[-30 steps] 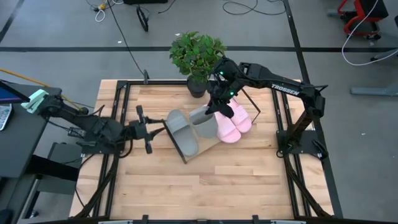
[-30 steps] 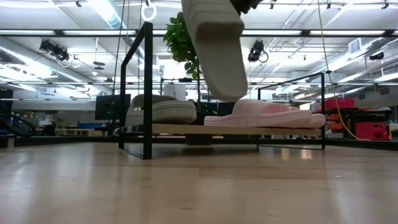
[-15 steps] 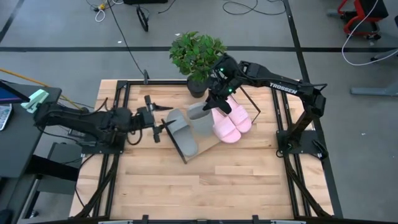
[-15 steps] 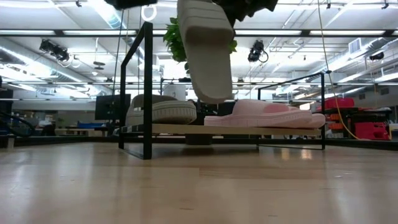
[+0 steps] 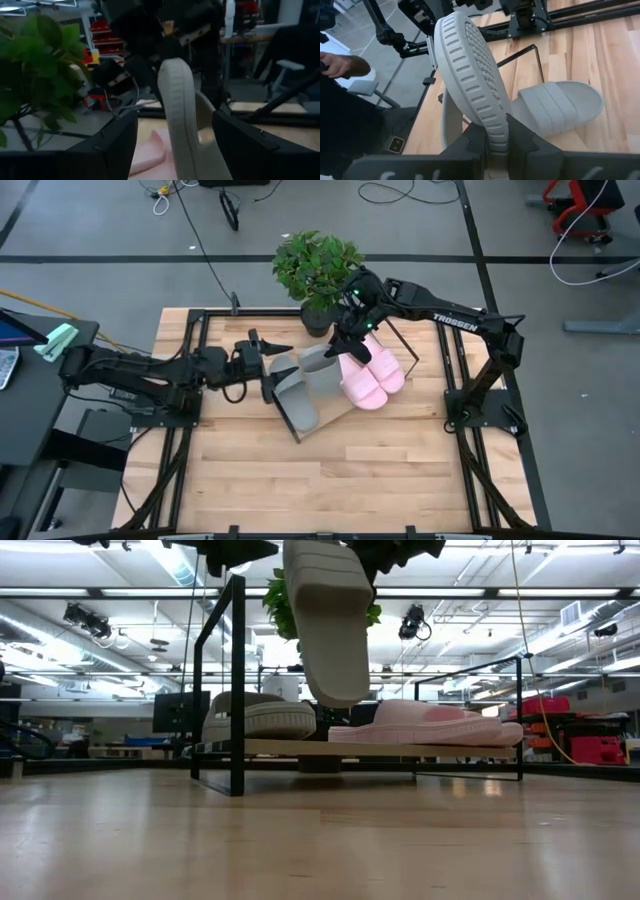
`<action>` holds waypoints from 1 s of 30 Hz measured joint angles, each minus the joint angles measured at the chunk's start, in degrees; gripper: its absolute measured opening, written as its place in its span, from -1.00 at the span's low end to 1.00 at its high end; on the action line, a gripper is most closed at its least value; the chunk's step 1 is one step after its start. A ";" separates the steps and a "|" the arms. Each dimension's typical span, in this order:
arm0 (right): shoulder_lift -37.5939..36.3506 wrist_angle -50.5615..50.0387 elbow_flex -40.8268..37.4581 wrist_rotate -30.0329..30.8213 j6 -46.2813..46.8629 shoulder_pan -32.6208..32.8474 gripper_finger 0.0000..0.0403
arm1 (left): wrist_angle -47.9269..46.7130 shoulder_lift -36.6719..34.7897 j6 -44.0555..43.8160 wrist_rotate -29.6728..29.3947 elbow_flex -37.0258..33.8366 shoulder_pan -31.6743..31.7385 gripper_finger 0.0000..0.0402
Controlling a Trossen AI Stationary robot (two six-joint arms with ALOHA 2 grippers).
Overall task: Pick and place slides into the shelf
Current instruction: Put the gray slipper on the shelf
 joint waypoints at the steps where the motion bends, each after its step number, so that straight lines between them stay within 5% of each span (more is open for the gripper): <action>1: 0.00 0.02 0.00 0.19 -0.06 0.11 -0.78 | 0.67 0.03 -0.37 0.56 -0.01 0.02 0.30; 17: 0.00 1.49 0.00 0.17 -0.01 0.17 -0.78 | 8.68 6.38 -4.45 3.49 0.01 2.86 0.30; 30: 0.00 1.49 0.02 0.48 0.08 0.85 -0.78 | 9.77 7.52 -4.51 3.79 0.01 3.82 -0.22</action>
